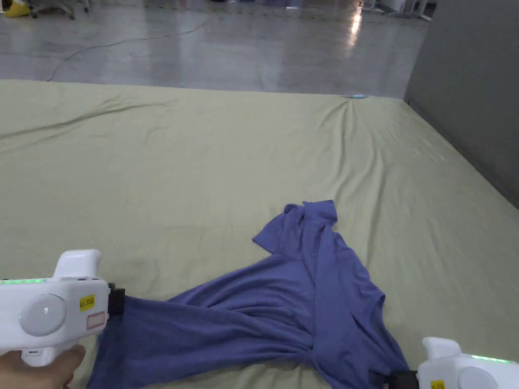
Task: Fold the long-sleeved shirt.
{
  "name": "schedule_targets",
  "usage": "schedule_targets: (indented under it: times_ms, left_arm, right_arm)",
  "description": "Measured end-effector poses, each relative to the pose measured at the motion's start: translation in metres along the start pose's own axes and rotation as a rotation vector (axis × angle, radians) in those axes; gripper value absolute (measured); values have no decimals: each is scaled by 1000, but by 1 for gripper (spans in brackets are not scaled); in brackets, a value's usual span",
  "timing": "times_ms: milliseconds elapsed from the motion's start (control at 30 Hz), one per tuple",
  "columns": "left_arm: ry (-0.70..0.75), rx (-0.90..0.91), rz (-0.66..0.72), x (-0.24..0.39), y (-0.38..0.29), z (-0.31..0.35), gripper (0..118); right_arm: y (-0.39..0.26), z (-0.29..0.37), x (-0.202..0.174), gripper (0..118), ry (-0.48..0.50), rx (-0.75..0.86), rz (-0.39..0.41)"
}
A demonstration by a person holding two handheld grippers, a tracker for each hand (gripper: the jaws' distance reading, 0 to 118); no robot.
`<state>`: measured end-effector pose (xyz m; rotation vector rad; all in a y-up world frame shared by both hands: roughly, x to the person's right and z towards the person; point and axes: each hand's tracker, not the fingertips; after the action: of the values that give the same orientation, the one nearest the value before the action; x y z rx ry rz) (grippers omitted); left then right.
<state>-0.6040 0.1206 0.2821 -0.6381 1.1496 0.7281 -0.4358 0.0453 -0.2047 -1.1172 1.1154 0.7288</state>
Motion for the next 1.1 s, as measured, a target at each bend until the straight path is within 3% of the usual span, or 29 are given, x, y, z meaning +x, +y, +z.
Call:
schedule_targets:
  times_ms: [33, 67, 100, 167, 267, 400, 533, 667, 833, 933, 1100]
  left_arm:
    - [-7, 11, 10, 0, 2, 6, 0]
    - [-15, 17, 17, 0, 2, 11, 0]
    - [-22, 24, 20, 0, 2, 15, 0]
    - [-53, 39, 44, 0, 5, 23, 0]
    - [-90, 68, 61, 2, 12, 35, 0]
    - [-101, 191, 39, 6, 42, 61, 0]
    - [-78, 333, 29, 7, 96, 98, 0]
    - [-93, 456, 105, -1, 171, 139, 0]
    - [-110, 564, 171, -4, 267, 177, 0]
    - [-111, 583, 185, -1, 320, 188, 0]
    - [-56, 612, 140, 5, 393, 190, 0]
  right_arm:
    - [-3, 3, -9, 24, -88, 15, 54]
    - [-7, 9, -13, 6, -107, 63, 114]
    - [-8, 13, -14, 3, -40, 72, 139]
    - [-6, 30, -15, 2, 49, 93, 79]
    - [9, 83, -22, 2, 75, 265, 128]
    - [57, 165, -19, 2, 139, 410, 82]
    - [127, 239, -25, 2, 183, 523, 91]
    - [204, 304, -47, 2, 155, 596, 147]
    - [300, 374, -66, 2, 237, 624, 54]
    - [350, 404, -82, 2, 250, 633, 67]
    - [413, 438, -104, 2, 178, 688, 48]
